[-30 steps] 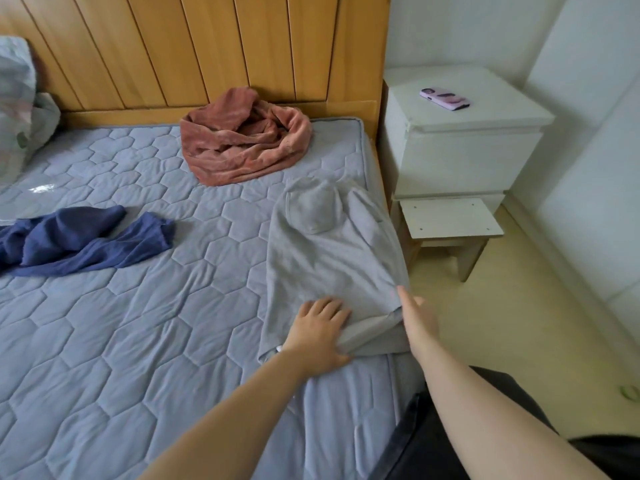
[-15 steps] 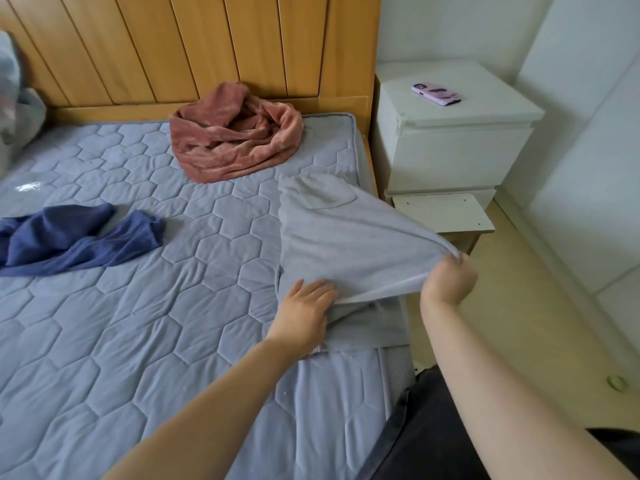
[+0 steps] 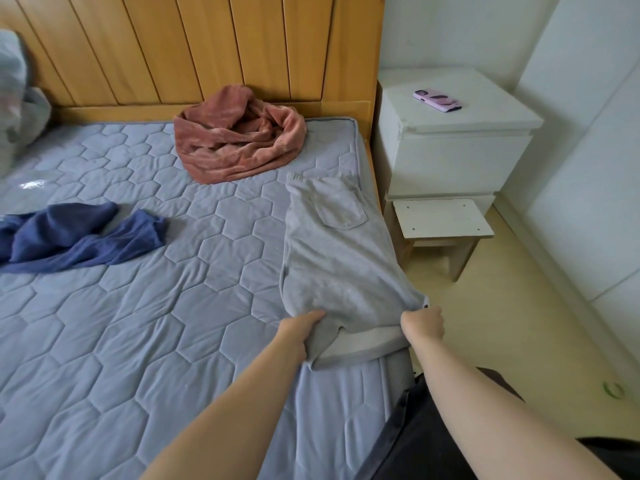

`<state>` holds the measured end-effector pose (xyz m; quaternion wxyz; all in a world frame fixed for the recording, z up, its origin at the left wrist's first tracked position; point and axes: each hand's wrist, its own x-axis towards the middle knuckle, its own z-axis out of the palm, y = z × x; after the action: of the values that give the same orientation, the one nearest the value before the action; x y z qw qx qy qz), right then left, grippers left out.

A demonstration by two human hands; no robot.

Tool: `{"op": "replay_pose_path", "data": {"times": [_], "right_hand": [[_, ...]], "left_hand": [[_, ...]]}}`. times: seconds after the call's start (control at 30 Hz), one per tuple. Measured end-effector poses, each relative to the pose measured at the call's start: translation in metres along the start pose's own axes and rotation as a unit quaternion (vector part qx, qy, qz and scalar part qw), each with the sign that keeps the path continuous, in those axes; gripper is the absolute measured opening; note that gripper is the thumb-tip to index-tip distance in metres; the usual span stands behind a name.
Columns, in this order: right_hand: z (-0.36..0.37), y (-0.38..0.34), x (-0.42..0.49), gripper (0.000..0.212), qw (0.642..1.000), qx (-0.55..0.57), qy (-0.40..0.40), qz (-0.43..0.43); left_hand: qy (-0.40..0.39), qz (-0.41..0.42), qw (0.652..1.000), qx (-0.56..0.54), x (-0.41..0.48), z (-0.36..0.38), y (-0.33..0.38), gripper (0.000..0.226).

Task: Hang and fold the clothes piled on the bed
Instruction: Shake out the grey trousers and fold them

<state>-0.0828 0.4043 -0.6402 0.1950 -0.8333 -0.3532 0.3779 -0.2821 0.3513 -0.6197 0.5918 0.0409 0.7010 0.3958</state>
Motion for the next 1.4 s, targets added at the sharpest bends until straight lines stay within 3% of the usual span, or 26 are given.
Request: {"op": "replay_pose_path", "data": {"times": [0.13, 0.2, 0.27, 0.33, 0.43, 0.47, 0.5, 0.57, 0.6, 0.63, 0.73, 0.8, 0.9, 0.97, 1.07, 1.13, 1.2, 1.3, 1.33, 1.4], "right_hand": [[0.001, -0.005, -0.010, 0.058, 0.993, -0.004, 0.061, -0.104], [0.002, -0.015, -0.017, 0.059, 0.983, 0.015, 0.094, -0.157], [0.007, -0.027, -0.023, 0.058, 0.975, 0.030, 0.102, -0.198], [0.014, -0.039, -0.029, 0.057, 0.971, 0.034, 0.085, -0.219], [0.027, -0.052, -0.036, 0.056, 0.971, 0.019, 0.054, -0.231], [0.031, -0.055, -0.037, 0.056, 0.972, 0.008, 0.047, -0.232], [0.035, -0.058, -0.039, 0.055, 0.972, -0.005, 0.040, -0.232], [0.044, -0.061, -0.040, 0.055, 0.973, -0.025, 0.014, -0.230], [0.049, -0.062, -0.041, 0.054, 0.973, -0.033, -0.003, -0.230], [0.055, -0.065, -0.041, 0.054, 0.972, -0.035, -0.021, -0.231], [0.069, -0.072, -0.041, 0.053, 0.976, 0.011, -0.098, -0.194], [0.078, -0.077, -0.036, 0.045, 0.976, 0.069, -0.140, -0.152], [0.087, -0.078, -0.025, 0.032, 0.957, 0.180, -0.216, -0.075], [0.087, -0.080, -0.020, 0.028, 0.941, 0.219, -0.253, -0.042], [0.086, -0.080, -0.011, 0.031, 0.932, 0.239, -0.272, -0.030], [0.086, -0.082, -0.009, 0.035, 0.928, 0.250, -0.276, -0.023], [0.088, -0.087, -0.007, 0.056, 0.921, 0.266, -0.285, -0.004], [0.094, -0.094, -0.001, 0.092, 0.908, 0.305, -0.286, 0.020], [0.095, -0.097, -0.006, 0.095, 0.912, 0.308, -0.267, 0.038], [0.097, -0.096, -0.008, 0.082, 0.923, 0.317, -0.206, 0.064]], "left_hand": [[0.006, 0.057, 0.998, -0.026, -0.015, -0.012, 0.020, 0.031], [-0.043, 0.057, 0.997, -0.020, -0.022, -0.037, 0.045, 0.013], [-0.100, 0.033, 0.994, -0.013, -0.031, -0.073, 0.073, 0.017], [-0.059, 0.052, 0.997, 0.017, -0.026, -0.119, 0.098, 0.023], [0.042, 0.051, 0.985, 0.161, -0.011, -0.192, 0.121, 0.016], [0.084, 0.043, 0.967, 0.235, -0.003, -0.211, 0.125, 0.009], [0.143, 0.049, 0.931, 0.331, 0.008, -0.226, 0.127, 0.016], [0.272, 0.111, 0.780, 0.553, 0.022, -0.232, 0.128, 0.043], [0.303, 0.177, 0.716, 0.604, 0.022, -0.221, 0.125, 0.048], [0.299, 0.252, 0.685, 0.615, 0.020, -0.202, 0.120, 0.049], [0.199, 0.418, 0.667, 0.583, 0.014, -0.130, 0.094, 0.038], [0.150, 0.442, 0.665, 0.583, 0.012, -0.081, 0.067, 0.044], [0.083, 0.344, 0.678, 0.644, 0.013, -0.026, 0.021, 0.083], [0.083, 0.299, 0.656, 0.688, 0.020, -0.012, 0.004, 0.090], [0.077, 0.320, 0.655, 0.680, 0.022, -0.014, 0.013, 0.054], [0.007, 0.332, 0.646, 0.688, 0.014, -0.025, 0.033, 0.033], [-0.104, 0.334, 0.636, 0.688, 0.000, -0.043, 0.053, 0.020], [-0.239, 0.251, 0.610, 0.712, -0.019, -0.072, 0.067, 0.022], [-0.266, 0.227, 0.601, 0.719, -0.021, -0.079, 0.069, 0.027], [-0.286, 0.186, 0.599, 0.725, -0.022, -0.088, 0.071, 0.029]]}}
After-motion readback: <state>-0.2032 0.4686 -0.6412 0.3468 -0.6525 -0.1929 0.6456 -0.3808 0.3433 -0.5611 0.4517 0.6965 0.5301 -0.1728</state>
